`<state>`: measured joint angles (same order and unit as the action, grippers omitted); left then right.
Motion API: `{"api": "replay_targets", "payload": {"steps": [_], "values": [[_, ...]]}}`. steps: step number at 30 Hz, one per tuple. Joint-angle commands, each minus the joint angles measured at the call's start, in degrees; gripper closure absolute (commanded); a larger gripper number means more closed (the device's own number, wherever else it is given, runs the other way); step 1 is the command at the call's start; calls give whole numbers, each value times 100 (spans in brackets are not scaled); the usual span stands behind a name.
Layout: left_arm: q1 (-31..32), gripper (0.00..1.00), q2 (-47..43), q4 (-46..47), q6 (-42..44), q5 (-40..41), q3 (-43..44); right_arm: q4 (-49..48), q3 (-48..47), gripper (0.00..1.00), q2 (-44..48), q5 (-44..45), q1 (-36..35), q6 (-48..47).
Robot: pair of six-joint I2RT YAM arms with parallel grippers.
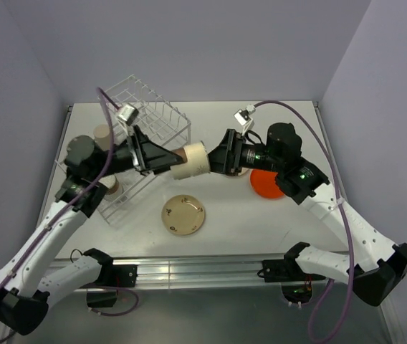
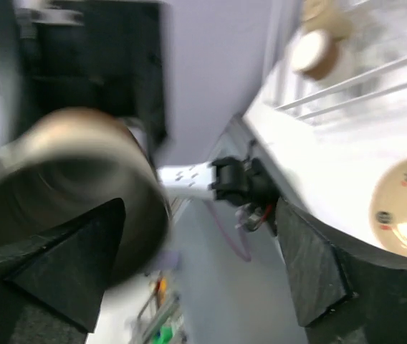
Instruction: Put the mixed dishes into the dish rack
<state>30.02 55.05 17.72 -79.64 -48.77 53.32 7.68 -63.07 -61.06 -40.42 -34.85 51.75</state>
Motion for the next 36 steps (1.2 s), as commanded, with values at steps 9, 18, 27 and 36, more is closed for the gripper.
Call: {"api": "replay_targets", "payload": {"steps": [9,18,27,36], "values": [[-2334,100,-583,-6050,3487,1719,2190,2008,-417,4,788,1335,1076,-1140],[-2501,100,-803,-7553,3814,5254,2341,2685,-399,5,938,1081,1639,-1782],[-2501,100,-189,-7581,4236,5195,1955,2861,-329,5,903,1002,1833,-2151],[-2501,100,769,-7310,4466,4983,2104,2941,-329,6,885,1019,1912,-2239]]}}
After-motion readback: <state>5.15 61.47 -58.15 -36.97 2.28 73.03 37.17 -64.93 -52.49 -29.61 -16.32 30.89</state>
